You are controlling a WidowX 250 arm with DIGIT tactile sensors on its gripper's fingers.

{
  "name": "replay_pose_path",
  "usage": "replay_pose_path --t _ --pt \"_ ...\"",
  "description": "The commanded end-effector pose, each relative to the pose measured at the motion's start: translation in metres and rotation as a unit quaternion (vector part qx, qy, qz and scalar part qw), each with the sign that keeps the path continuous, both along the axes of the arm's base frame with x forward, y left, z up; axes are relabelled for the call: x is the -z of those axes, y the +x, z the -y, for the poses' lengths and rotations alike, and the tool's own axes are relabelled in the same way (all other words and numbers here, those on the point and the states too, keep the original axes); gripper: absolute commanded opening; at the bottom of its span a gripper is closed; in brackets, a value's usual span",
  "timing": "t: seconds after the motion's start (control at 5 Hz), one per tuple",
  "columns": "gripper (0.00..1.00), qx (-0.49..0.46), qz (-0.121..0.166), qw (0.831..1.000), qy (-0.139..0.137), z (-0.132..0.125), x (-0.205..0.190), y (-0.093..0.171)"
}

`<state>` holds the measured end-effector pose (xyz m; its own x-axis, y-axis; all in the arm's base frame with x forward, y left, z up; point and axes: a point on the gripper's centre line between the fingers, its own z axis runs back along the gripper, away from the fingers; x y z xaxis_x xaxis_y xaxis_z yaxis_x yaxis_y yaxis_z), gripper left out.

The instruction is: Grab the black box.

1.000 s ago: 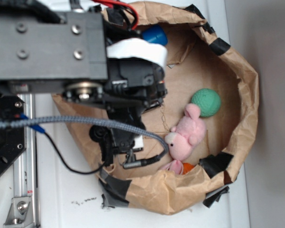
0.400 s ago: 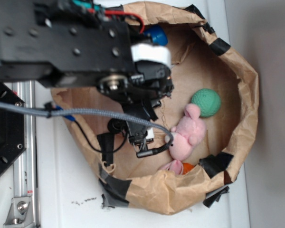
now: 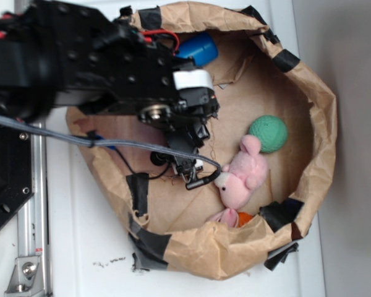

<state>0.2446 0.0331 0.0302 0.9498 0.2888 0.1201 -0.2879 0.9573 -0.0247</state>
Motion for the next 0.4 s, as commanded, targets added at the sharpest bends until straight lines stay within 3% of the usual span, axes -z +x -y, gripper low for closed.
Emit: replay_pose_path --t 0.0,0.2 --pt "1.00 0.009 -0.007 1.000 -0.014 0.019 0.019 0.032" --pt "1.00 0.026 -0.001 0.999 -0.031 0.040 0.013 0.037"
